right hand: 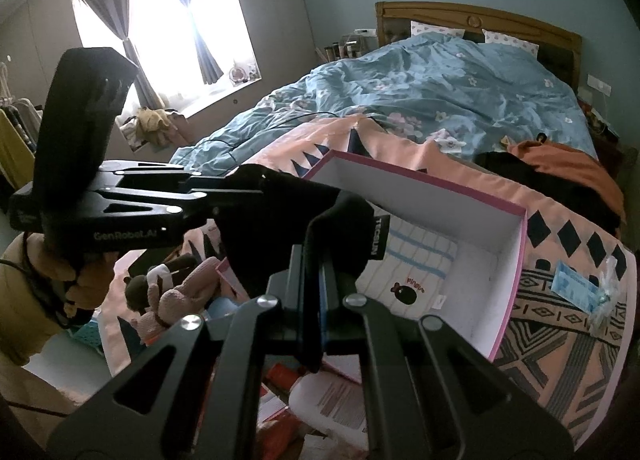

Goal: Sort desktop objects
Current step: 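Carry the held black cloth with the left gripper over the pink box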

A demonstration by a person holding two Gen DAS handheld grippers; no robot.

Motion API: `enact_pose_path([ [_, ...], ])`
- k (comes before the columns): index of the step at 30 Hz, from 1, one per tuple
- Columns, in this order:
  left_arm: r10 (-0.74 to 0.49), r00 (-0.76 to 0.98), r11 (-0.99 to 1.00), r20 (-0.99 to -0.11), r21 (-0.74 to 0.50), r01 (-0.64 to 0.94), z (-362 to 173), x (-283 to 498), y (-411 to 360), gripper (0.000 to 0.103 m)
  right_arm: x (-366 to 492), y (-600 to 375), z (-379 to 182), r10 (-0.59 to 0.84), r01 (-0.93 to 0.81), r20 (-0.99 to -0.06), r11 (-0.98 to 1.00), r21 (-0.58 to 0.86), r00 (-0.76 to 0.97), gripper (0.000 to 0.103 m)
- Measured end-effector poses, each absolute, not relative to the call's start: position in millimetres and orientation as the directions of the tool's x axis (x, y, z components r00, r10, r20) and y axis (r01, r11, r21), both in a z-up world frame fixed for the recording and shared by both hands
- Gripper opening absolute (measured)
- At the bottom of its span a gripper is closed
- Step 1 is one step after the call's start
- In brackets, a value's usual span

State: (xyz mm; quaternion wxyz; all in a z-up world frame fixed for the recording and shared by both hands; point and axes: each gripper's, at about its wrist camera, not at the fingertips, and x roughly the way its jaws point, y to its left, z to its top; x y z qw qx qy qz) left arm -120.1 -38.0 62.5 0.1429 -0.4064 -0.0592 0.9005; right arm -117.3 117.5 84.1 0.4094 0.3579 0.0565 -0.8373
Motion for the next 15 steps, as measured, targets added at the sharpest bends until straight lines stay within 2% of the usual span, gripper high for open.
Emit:
enact_pose_path([
  [15,0.289,-0.631,-0.957,-0.720,-0.207,-0.203,62,-135,-38,0.023,-129,110,81,-0.641,0.729,-0.650,-0.657,0.191,-0.408,0.006],
])
